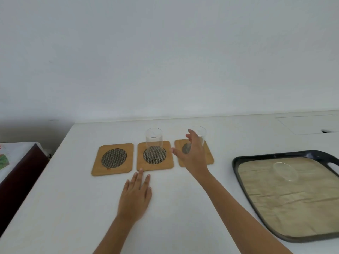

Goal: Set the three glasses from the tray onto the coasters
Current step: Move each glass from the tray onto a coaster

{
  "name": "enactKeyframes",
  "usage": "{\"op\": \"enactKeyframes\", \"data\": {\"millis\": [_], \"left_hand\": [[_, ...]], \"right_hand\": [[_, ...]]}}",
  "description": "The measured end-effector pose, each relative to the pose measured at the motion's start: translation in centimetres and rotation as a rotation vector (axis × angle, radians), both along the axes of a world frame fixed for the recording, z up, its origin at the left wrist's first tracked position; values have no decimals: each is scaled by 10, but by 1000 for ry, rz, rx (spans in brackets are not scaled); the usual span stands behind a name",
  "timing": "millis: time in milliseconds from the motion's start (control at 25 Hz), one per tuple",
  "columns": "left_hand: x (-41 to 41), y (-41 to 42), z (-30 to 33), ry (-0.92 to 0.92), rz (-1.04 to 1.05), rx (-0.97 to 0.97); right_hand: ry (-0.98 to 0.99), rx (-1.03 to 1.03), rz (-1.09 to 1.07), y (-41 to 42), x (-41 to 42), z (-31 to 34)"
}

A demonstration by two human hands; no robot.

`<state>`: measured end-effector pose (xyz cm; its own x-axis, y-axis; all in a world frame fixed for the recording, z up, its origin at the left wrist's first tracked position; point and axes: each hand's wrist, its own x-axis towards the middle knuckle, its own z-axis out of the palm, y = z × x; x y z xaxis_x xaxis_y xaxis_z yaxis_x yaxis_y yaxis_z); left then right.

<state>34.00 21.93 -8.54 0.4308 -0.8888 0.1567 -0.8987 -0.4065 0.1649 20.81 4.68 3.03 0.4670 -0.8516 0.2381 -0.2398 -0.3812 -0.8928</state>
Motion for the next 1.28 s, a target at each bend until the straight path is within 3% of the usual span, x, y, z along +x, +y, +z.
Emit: {"op": "enactKeyframes", "data": {"millis": [280, 440, 520, 640, 880, 1080, 1280], "left_hand": [[-40, -4, -2, 43, 212, -5], [-77, -1, 0, 70, 258, -5], [-93, 1, 0, 82, 276, -24], [-109, 4, -1, 86, 295, -17], [-119, 10, 1, 98, 321, -3], [-116, 12, 2, 113, 296, 8], [-113, 14, 3, 138, 269, 27]], "right_hand": [[161, -382, -203, -57, -154, 25], [334, -376, -337, -78, -234, 9], [353, -279, -325, -79, -260, -1], [262, -46, -271, -73, -276, -12], [81, 180, -298, -62, -280, -42], [27, 183, -344, -57, -274, -55], [-144, 73, -405, -44, -243, -24]]}}
